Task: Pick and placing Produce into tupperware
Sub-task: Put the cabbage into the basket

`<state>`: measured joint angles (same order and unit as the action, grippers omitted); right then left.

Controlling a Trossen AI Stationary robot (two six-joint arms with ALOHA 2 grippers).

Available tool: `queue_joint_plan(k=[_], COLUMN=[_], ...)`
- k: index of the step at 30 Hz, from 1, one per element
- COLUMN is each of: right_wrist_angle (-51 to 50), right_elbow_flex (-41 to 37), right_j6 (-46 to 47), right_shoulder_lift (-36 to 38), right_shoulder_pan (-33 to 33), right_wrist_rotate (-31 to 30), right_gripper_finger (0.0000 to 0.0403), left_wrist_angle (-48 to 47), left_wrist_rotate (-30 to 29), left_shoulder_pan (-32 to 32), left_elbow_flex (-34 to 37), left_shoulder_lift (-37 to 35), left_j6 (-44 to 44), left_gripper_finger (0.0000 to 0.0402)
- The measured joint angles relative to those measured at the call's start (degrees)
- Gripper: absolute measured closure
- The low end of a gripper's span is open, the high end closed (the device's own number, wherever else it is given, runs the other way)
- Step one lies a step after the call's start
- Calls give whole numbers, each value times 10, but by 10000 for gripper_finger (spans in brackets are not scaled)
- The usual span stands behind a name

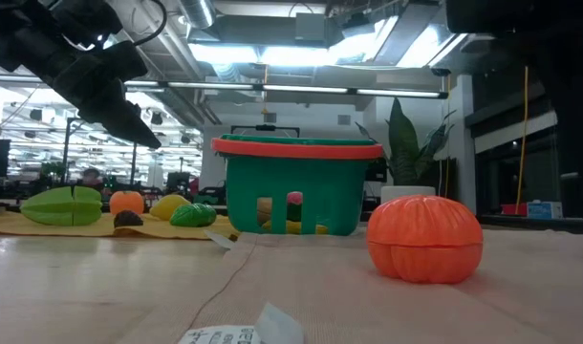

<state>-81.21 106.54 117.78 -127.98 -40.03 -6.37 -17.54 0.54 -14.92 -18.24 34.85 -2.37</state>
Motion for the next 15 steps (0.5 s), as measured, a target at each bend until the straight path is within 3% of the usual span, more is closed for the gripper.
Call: queue_joint_plan(k=[15], right_wrist_angle=[5], right_elbow_flex=[0], right_j6=[-13], right_shoulder_lift=[0], right_shoulder_pan=[0], right_wrist_rotate=[-1], right_gripper_finger=[37], left_wrist_angle=[0], left_wrist_rotate=[0], left_shoulder_pan=[0], left_elbow_flex=[0], left_shoulder_lift=[0], left_j6=[0], left_gripper_finger=[140])
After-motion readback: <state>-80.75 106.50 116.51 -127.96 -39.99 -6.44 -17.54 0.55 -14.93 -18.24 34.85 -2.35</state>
